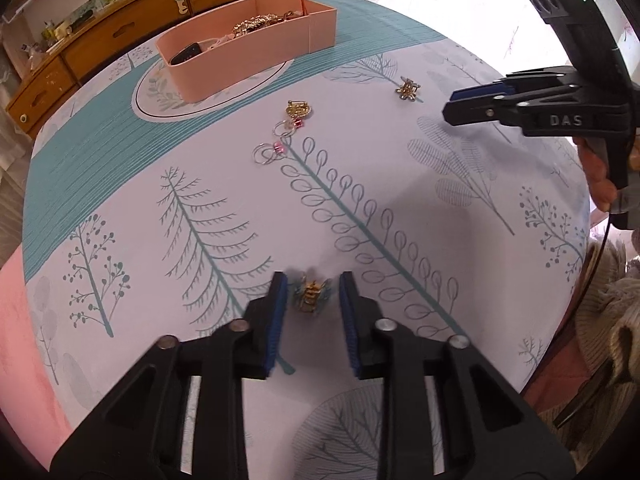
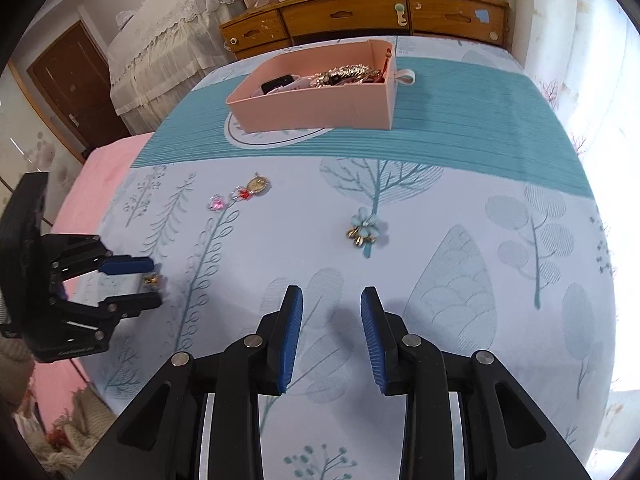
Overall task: Organize jewelry
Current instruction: 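Grasp the blue flower brooch with the right tool while the left tool grasps the gold earring, then carry the brooch and earring into the pink box and open both tools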
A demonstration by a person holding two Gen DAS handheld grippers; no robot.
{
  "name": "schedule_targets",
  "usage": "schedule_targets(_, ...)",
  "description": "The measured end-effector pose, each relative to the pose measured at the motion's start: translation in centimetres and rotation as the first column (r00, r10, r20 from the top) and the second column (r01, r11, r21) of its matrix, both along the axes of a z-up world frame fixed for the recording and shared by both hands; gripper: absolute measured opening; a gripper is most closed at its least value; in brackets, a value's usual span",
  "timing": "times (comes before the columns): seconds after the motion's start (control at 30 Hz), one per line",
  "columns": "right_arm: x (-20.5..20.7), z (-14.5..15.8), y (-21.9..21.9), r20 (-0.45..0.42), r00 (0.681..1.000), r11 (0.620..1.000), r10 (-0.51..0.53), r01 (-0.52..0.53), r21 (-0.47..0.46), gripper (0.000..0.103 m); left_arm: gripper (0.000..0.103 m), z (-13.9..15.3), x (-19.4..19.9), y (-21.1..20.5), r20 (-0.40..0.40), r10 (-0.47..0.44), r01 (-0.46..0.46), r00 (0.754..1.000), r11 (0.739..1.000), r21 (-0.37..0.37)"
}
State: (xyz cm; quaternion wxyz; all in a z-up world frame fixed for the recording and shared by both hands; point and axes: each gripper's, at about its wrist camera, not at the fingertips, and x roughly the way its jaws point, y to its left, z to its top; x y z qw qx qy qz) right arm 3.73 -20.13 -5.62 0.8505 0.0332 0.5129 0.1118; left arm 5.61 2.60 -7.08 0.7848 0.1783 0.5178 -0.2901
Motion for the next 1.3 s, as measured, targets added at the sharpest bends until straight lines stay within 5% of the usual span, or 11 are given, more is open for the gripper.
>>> schedule_targets(0.6,4.7,-1.8,0.6,0.057,0.998,0.997,0.010,-0.005,-0.082,0.030,0.016,1.4,2.6,0.2,-0.050,0.199,-0.205,0.979,0.959,-0.197)
schedule_targets(0.7,4.9,-1.9,1.2,0.074,0.997,0.993,0.029,-0.020,-0.119,0.019,0.016,1.8,3.5,0.5,-0.064,0.231,-0.240,0.971,0.945,-0.221)
schedule_targets(0.93,5.0,-1.7,1.9,0.075,0.996,0.992,0.054,-0.045,-0.122,0.016,0.016,3.3,5.8,0.5,-0.057,0.262,-0.267,0.964,0.932,-0.245)
schedule_targets(1.3,8.6,4.7,2.1,0.168,0.985,0.999,0.051,-0.051,-0.005,0.016,0.016,9.8,13.1,-2.6,0.075,0.269,-0.241,0.960,0.934,-0.264)
